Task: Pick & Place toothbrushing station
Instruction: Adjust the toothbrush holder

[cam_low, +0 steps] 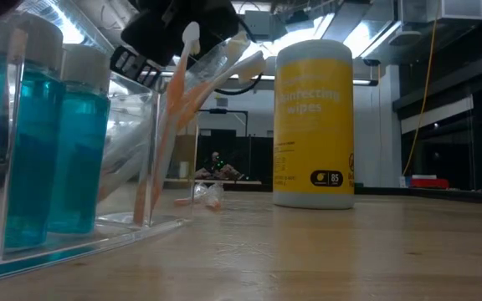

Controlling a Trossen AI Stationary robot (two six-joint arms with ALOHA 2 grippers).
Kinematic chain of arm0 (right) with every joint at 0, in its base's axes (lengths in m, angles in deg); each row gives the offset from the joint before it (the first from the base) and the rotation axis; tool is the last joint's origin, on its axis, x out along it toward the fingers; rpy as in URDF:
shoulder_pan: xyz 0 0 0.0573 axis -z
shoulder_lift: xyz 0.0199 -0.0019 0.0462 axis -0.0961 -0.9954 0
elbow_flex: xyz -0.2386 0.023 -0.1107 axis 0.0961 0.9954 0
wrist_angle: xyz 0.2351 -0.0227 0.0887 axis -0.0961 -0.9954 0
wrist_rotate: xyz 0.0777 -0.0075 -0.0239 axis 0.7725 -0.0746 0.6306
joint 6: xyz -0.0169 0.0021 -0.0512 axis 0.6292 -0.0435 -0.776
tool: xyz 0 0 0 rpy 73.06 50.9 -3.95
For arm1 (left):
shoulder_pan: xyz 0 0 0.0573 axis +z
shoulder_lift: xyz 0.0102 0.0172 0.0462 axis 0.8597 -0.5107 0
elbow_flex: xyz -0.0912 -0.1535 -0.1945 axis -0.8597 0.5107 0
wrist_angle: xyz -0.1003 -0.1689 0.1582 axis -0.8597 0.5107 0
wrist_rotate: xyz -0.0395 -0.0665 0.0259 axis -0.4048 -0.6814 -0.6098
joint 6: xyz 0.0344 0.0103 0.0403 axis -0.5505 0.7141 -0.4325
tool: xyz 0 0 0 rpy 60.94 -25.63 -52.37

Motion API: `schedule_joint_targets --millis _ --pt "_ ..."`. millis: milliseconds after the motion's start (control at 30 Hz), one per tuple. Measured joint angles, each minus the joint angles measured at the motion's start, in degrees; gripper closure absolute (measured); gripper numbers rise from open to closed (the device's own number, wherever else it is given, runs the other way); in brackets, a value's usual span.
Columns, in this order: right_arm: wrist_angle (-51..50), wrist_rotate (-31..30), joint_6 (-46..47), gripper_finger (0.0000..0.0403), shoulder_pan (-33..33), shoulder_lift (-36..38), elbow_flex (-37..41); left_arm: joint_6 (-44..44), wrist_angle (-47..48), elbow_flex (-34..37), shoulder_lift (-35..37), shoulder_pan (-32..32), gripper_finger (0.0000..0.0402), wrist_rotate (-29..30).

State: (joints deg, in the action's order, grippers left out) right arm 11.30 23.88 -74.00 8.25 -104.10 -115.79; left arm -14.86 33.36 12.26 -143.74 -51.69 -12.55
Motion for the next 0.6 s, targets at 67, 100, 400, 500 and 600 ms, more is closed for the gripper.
schedule_joint_targets --millis 67,100,400,500,600 --pt "-1.1 -0.2 0.0 0.0302 0.0 0.0 0.0 -2.0 0.7 0.0 0.5 0.5 0.0233 0.5" --pt "-1.8 -0.6 0.0 0.0302 0.0 0.0 0.0 -3.2 1.2 0.0 0.8 0.7 0.0233 1.1" --pt "-11.0 -6.2 -1.3 0.0302 0.0 0.0 0.0 -26.1 24.3 0.0 2.9 -0.4 0.0233 26.9" --pt "-12.2 -6.7 -0.7 0.0302 0.0 0.3 0.0 -28.3 26.5 0.0 3.9 -2.5 0.0233 36.6" --pt "-12.8 -7.5 0.7 0.0302 0.0 0.6 0.0 -28.6 26.7 0.0 4.5 -4.9 0.0234 44.6"
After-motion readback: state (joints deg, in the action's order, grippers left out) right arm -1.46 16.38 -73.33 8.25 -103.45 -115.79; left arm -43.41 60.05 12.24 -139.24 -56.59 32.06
